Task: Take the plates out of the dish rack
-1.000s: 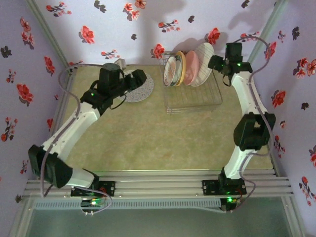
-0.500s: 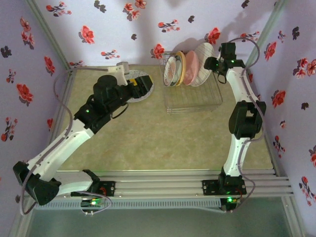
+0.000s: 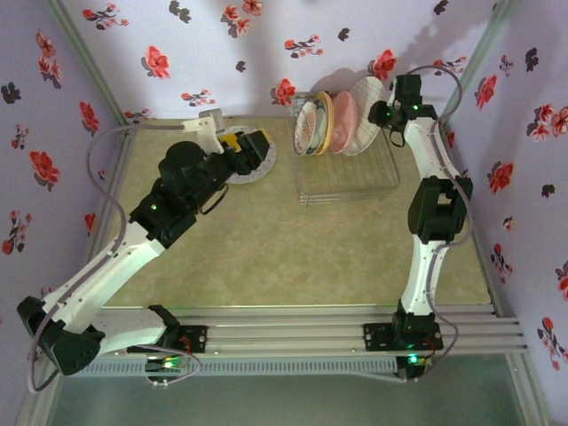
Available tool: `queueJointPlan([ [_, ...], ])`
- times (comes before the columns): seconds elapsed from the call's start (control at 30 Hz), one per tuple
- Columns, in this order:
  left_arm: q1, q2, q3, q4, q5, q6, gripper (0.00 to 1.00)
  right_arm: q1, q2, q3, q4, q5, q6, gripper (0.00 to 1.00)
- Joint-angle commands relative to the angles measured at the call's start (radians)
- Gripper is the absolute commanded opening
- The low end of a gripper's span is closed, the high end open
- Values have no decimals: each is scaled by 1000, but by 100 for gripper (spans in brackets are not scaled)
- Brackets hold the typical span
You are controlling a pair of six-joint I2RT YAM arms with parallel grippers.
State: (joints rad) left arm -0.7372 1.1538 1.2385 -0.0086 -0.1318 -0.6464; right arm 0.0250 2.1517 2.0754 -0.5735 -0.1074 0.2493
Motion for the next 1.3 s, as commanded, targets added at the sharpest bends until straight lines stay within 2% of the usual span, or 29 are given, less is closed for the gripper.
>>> queueJointPlan([
  [0.0,-8,-25,-14,76,-47,31,74,-1,19,48,-11,-15,-21,43],
  [0.4,-10,-45,-52,133,-72,28,75,17,25,73,-31,13,-54,28],
  [0.93,-10,-54,-70,139,-73,9,75,63,-3,163,-87,170,-154,0],
  [1.27,-10,-45,-68,138,-74,-6,77,97,-64,193,-88,334,-223,0],
])
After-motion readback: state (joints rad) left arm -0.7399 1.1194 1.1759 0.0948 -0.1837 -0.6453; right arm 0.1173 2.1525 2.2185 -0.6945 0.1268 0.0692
